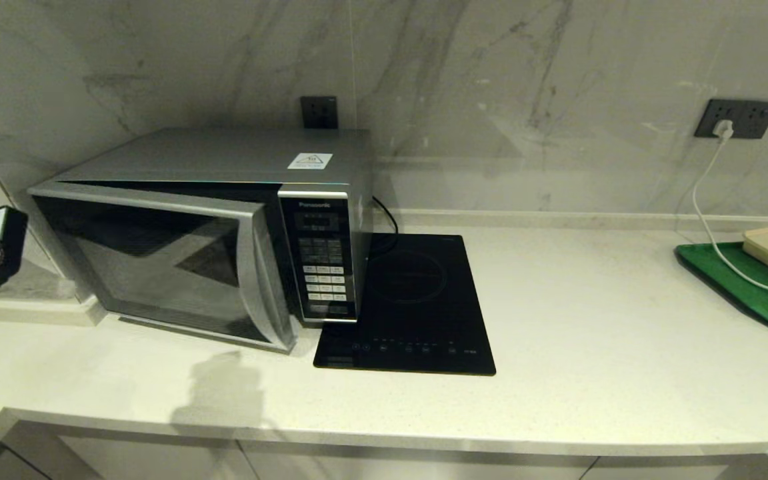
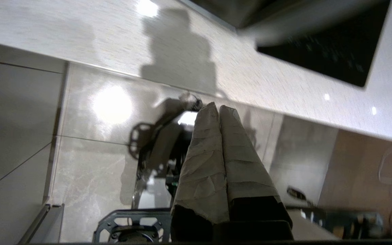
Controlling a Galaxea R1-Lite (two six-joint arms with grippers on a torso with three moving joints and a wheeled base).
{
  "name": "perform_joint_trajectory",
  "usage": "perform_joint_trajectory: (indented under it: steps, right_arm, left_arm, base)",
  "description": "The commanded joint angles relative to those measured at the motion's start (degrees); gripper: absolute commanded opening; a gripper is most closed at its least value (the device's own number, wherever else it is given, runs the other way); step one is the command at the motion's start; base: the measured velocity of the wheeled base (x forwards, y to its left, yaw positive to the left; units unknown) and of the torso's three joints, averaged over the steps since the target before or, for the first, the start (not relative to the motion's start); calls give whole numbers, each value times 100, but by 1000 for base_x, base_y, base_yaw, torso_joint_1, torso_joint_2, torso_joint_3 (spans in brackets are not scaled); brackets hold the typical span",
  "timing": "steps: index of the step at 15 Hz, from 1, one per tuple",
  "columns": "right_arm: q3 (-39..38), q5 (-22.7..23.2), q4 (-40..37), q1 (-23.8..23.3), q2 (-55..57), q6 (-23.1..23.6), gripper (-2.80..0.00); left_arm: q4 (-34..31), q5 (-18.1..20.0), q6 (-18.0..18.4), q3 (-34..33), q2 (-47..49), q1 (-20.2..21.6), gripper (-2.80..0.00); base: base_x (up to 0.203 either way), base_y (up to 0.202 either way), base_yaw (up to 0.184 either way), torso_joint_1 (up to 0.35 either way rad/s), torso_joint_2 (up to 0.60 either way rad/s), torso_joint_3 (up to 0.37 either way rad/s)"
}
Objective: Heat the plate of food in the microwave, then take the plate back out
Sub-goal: Close the microwave oven
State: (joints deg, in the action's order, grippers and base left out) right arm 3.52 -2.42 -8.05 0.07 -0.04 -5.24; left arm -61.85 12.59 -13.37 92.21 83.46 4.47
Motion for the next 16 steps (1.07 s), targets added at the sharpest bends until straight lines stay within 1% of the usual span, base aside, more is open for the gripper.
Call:
perform_joint_trajectory:
  steps: [1, 2, 3, 4, 7, 8, 14, 16]
  right_arm:
    - [-1, -4, -4, 1, -5, -3, -280]
    - [-1, -4, -4, 1, -5, -3, -280]
    - [-1, -4, -4, 1, -5, -3, -280]
    - [-1, -4, -4, 1, 4, -3, -280]
    - [-1, -4, -4, 1, 3, -3, -280]
    - [-1, -4, -4, 1, -3, -3, -280]
    - [-1, -4, -4, 1, -5, -3, -280]
    - [-1, -4, -4, 1, -5, -3, -280]
  left_arm:
    - [33, 22, -166, -65, 160, -700, -280]
    - [304, 20, -353, -70, 364, -920, -280]
    - [682, 17, -499, -75, 552, -1034, -280]
    - [978, 13, -546, -78, 712, -1067, -280]
    - [1755, -68, -529, -64, 1235, -1080, -280]
    - [1918, -95, -526, -63, 1368, -1082, -280]
    - [2069, -55, -563, -28, 1488, -1145, -280]
    - [2382, -51, -587, -62, 1461, -1345, -280]
  base:
    - [0, 0, 0, 0, 0, 0]
    - [0, 0, 0, 0, 0, 0]
    - [0, 0, 0, 0, 0, 0]
    - [0, 0, 0, 0, 0, 0]
    - [0, 0, 0, 0, 0, 0]
    - [0, 0, 0, 0, 0, 0]
    - [0, 0, 0, 0, 0, 0]
    - [0, 0, 0, 0, 0, 0]
